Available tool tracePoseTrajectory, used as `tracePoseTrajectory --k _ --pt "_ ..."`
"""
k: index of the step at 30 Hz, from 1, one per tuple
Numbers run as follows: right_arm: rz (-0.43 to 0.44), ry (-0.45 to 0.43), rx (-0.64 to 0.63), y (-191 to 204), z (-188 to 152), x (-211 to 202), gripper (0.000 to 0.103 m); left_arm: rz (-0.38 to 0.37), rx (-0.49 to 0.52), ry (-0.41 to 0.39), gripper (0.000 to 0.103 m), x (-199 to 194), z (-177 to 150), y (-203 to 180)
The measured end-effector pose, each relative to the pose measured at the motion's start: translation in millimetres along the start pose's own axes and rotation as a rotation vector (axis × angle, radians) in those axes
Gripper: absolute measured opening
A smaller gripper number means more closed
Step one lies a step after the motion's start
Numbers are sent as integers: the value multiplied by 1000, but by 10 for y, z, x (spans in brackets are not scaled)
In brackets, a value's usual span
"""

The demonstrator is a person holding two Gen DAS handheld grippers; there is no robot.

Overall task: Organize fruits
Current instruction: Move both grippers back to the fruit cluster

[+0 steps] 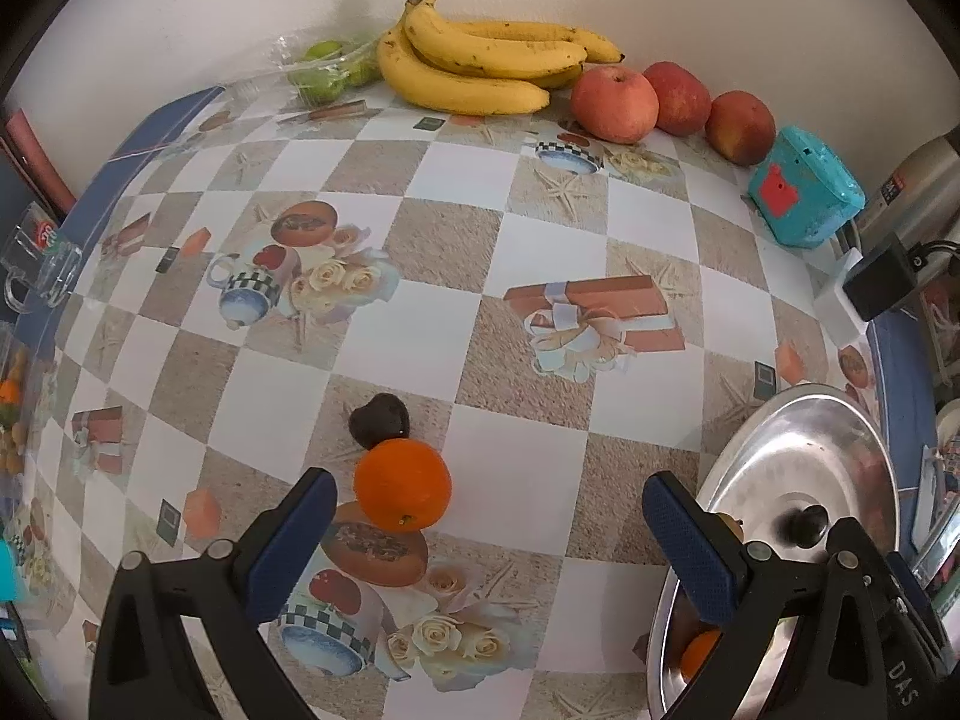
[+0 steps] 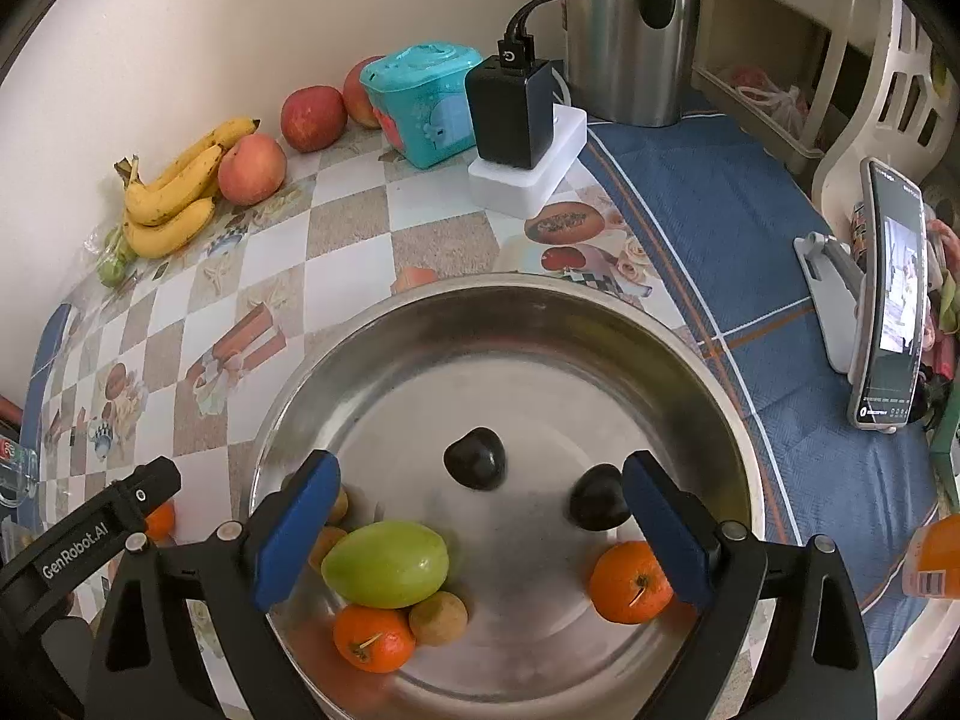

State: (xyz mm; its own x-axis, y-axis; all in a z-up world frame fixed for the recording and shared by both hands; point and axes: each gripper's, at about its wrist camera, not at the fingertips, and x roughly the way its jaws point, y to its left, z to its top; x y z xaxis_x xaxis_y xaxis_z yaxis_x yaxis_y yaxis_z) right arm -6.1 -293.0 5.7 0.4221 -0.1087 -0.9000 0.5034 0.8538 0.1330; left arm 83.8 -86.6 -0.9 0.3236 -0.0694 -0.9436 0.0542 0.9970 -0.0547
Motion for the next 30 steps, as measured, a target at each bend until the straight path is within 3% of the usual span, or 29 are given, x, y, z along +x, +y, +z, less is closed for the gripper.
tracePoseTrajectory --k 17,24,30 --pt "14 10 -40 173 -17 -25 95 57 -8 -66 103 -156 9 412" --pt "45 11 -73 373 -36 -52 95 122 -9 -120 103 -279 32 712" --pt "80 5 -134 625 -74 -63 95 132 -35 -132 103 -349 70 980"
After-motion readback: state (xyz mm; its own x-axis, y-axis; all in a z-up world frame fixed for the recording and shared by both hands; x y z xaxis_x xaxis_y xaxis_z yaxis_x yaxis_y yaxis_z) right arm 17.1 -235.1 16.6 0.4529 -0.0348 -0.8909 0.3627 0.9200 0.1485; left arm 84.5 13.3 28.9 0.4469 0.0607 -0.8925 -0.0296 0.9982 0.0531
